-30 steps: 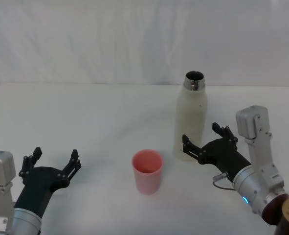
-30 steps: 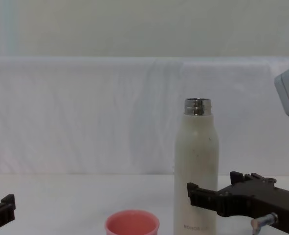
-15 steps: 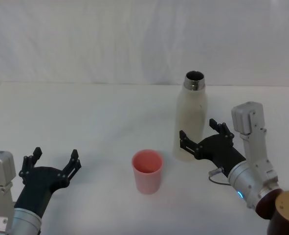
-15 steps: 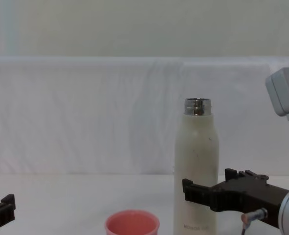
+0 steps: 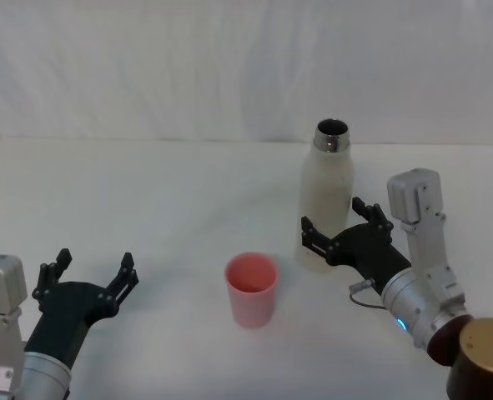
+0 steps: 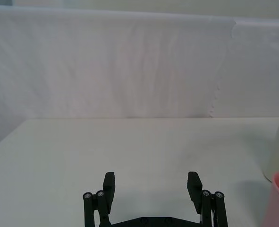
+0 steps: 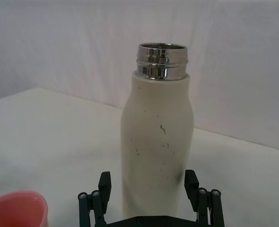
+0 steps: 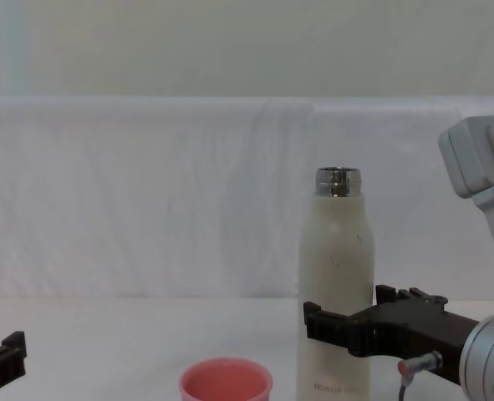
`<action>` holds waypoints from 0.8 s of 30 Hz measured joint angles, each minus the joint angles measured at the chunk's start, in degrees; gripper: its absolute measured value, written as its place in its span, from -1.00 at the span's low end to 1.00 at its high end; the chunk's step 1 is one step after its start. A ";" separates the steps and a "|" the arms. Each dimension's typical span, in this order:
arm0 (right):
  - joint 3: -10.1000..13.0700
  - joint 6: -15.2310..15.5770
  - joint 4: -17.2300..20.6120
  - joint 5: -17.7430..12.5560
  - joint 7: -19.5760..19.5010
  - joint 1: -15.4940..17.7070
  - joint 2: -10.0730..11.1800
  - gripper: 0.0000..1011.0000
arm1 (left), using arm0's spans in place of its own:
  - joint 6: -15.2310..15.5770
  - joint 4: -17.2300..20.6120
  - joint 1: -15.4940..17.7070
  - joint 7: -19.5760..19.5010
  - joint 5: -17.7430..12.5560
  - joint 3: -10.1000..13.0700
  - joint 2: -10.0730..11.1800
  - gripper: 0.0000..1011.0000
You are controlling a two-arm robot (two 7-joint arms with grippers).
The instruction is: Grasp the thermos with one hand and pour water into the cup lid.
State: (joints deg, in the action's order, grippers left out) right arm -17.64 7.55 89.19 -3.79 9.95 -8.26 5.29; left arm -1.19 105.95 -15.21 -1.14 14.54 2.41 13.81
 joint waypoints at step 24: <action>0.57 -0.22 -1.69 -0.59 -0.52 -1.40 -1.86 0.98 | 0.00 0.00 0.00 0.00 0.00 0.00 0.00 0.98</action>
State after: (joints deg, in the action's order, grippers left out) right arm -17.07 7.33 87.50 -4.38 9.42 -9.66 3.42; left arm -1.19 105.95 -15.21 -1.14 14.54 2.41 13.81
